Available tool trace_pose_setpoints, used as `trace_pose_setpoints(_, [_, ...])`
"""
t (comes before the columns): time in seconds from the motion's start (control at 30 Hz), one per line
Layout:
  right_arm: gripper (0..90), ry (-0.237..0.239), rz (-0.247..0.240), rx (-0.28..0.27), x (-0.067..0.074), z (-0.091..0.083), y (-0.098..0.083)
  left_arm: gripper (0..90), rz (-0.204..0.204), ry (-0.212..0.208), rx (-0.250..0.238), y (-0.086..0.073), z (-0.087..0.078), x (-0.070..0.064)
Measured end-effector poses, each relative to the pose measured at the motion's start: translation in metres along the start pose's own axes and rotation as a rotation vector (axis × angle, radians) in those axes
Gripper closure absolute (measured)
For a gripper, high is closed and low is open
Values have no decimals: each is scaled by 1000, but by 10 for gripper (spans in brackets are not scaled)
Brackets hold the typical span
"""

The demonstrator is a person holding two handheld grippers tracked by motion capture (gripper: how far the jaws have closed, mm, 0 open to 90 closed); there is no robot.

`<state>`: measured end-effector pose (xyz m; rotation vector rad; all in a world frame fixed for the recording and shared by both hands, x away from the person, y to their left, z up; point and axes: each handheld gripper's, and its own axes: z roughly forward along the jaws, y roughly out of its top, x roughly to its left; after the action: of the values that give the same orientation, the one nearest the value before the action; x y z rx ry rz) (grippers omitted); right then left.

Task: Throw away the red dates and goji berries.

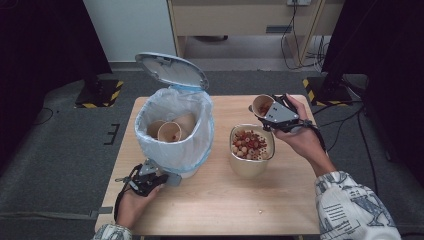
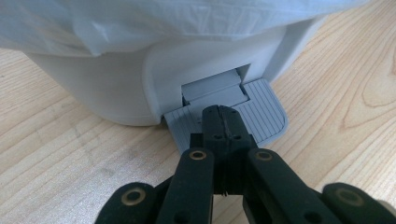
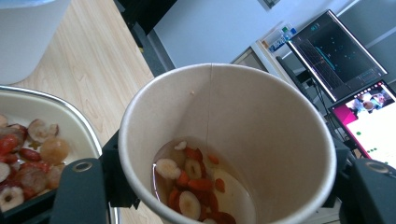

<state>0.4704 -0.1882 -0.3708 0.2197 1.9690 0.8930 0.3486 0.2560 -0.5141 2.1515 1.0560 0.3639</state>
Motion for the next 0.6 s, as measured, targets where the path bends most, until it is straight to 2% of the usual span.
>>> trace_pose_setpoints(0.3, [301, 4, -47, 13, 3, 0, 4, 900, 1, 1, 0, 0, 0, 0])
trace_pose_setpoints(0.6, [301, 8, -57, 11, 4, 1, 5, 900, 2, 1, 0, 0, 0, 0])
